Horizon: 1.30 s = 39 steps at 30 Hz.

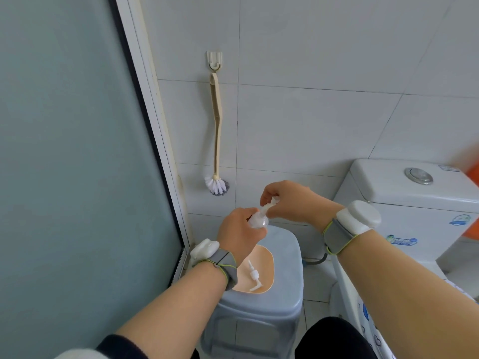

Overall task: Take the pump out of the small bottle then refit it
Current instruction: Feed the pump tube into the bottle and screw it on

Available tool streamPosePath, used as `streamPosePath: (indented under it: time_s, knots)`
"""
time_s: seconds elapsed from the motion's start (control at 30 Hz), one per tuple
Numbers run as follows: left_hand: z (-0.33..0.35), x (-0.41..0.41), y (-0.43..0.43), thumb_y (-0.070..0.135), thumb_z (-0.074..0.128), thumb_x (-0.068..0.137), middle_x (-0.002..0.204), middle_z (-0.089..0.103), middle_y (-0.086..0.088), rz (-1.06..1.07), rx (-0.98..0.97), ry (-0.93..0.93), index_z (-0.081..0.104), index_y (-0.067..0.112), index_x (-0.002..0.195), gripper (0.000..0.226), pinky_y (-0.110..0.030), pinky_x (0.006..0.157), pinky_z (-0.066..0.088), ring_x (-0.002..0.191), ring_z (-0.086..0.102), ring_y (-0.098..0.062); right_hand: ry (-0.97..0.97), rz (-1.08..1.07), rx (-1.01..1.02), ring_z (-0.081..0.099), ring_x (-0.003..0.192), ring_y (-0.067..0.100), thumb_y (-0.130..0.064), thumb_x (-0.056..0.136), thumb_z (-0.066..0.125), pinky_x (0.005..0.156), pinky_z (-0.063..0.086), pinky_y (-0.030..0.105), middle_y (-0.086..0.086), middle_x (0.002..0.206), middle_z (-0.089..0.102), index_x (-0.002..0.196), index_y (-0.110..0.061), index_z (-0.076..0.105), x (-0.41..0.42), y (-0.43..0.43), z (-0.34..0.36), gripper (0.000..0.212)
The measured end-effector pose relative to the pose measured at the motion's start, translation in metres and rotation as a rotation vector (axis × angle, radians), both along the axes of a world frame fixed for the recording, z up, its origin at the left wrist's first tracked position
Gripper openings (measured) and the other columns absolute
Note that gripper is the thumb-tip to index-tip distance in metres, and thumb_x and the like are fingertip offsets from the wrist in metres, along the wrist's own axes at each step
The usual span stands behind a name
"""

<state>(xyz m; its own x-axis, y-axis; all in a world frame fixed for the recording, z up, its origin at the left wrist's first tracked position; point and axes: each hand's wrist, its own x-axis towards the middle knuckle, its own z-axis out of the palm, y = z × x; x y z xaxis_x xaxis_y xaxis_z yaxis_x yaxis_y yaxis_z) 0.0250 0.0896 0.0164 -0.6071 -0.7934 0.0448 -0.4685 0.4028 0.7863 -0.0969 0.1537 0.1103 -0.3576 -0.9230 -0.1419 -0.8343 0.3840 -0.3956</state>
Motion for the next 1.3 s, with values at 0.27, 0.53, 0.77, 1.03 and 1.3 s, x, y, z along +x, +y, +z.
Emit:
streamPosePath:
  time_s: [0.27,0.53,0.77,1.03,1.3]
  knots:
    - [-0.003,-0.001,-0.001,0.031,0.068,0.073,0.093,0.064,0.0,-0.02,0.011,0.003,0.068,0.028,0.099,0.027,-0.032,0.077,0.049,0.086,0.061,-0.02,0.032,0.021,0.007,0.059,0.095,0.016,-0.023,0.075,0.064,0.098,0.038,0.039,-0.009,0.1,0.066,0.095,-0.03,0.068,-0.002,-0.003,-0.005,0.022]
    - [-0.006,-0.003,0.004,0.031,0.068,0.07,0.084,0.065,0.002,-0.015,0.007,0.017,0.067,0.031,0.086,0.017,-0.031,0.068,0.048,0.077,0.061,-0.018,0.046,0.013,0.007,0.059,0.087,0.015,-0.03,0.072,0.07,0.089,0.04,0.035,-0.008,0.09,0.065,0.088,-0.025,0.07,-0.004,-0.004,-0.01,0.017]
    - [-0.008,-0.004,0.008,0.033,0.065,0.067,0.085,0.063,0.002,-0.008,0.015,0.007,0.065,0.029,0.085,0.018,-0.039,0.072,0.053,0.078,0.062,-0.019,0.053,0.031,0.048,0.059,0.087,0.018,-0.026,0.075,0.069,0.079,0.038,0.031,-0.004,0.096,0.066,0.092,-0.024,0.067,-0.002,-0.004,-0.016,0.018]
    - [-0.008,-0.004,0.012,0.029,0.064,0.069,0.089,0.062,0.003,-0.019,-0.006,-0.032,0.068,0.033,0.091,0.023,-0.031,0.071,0.05,0.08,0.061,-0.017,-0.022,-0.104,0.12,0.061,0.063,0.016,-0.032,0.083,0.061,0.059,0.047,0.026,0.007,0.072,0.077,0.083,-0.007,0.069,0.002,-0.005,-0.015,0.027]
    - [-0.008,0.002,0.005,0.027,0.07,0.07,0.087,0.07,-0.003,0.034,0.098,0.03,0.07,0.026,0.092,0.023,-0.039,0.075,0.053,0.083,0.065,-0.024,-0.211,-0.125,-0.012,0.065,0.09,0.024,0.0,0.089,0.045,0.074,0.05,0.029,0.009,0.113,0.069,0.12,-0.015,0.062,-0.019,0.003,-0.004,0.039]
